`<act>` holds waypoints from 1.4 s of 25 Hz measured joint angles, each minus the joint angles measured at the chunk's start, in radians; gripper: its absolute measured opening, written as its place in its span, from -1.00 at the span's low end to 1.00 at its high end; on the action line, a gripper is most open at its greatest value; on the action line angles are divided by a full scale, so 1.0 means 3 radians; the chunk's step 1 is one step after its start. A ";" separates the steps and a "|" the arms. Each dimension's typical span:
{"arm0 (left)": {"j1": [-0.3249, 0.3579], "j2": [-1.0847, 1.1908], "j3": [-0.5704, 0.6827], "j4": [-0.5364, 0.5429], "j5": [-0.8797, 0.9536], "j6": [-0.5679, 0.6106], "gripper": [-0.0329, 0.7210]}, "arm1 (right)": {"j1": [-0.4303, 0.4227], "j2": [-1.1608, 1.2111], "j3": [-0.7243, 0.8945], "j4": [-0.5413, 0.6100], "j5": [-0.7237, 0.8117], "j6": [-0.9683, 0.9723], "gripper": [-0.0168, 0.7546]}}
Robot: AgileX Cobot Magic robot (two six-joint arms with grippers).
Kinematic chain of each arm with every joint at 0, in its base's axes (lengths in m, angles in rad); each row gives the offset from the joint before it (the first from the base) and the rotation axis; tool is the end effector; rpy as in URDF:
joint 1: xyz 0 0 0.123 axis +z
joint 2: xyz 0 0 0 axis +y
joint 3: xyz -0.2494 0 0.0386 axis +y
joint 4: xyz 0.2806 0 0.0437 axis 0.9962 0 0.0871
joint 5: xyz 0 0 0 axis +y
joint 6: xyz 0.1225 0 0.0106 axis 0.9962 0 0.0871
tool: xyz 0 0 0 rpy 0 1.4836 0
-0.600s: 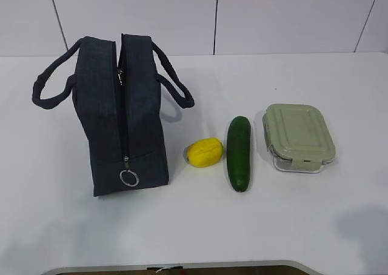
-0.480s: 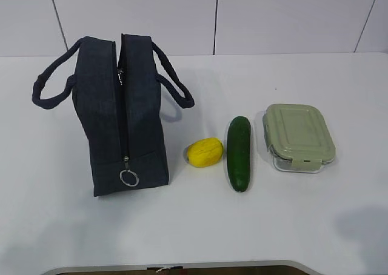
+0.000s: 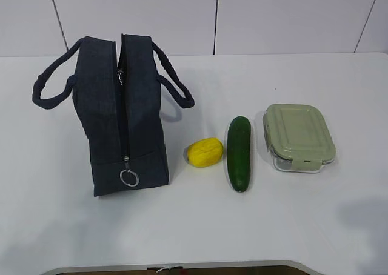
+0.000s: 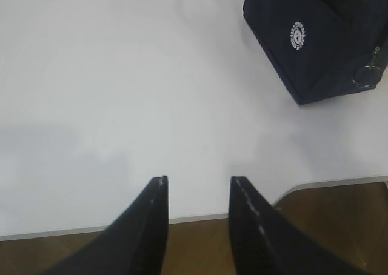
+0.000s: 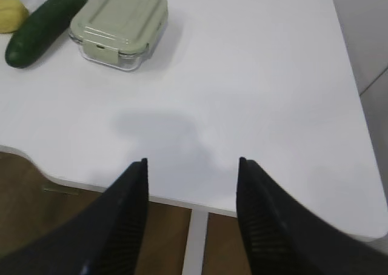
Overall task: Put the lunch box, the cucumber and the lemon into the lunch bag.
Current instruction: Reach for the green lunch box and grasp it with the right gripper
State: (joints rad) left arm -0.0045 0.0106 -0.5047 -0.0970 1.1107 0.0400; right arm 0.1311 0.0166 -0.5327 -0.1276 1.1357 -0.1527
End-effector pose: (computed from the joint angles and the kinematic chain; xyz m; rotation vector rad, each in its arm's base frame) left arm 0.0831 -0.0110 0.2740 0.0538 2.0969 -0.0958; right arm 0.0803 -0.0037 0.2805 -0.2842 2.0812 -0.1670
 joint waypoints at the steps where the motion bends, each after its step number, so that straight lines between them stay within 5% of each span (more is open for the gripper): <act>1: 0.0000 0.0000 0.0000 0.0000 0.0000 0.0000 -0.27 | 0.0000 0.0074 -0.0008 -0.0070 -0.0039 0.0012 0.05; 7: 0.0000 0.0000 0.0000 0.0000 0.0000 0.0000 -0.27 | 0.0000 0.0542 -0.0128 -0.0553 -0.0304 0.0461 0.05; 13: 0.0000 0.0000 0.0000 0.0000 0.0000 0.0000 -0.27 | 0.0000 0.1061 -0.0367 -0.0580 -0.0423 0.0882 0.05; 35: 0.0000 0.0000 0.0000 -0.0133 0.0000 0.0000 -0.27 | -0.0015 0.3851 -0.1956 0.0173 -0.0408 0.0936 0.05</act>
State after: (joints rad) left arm -0.0045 0.0106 -0.5047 -0.1368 1.1107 0.0400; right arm 0.1265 1.1718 -1.1194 -0.0758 1.0132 0.1282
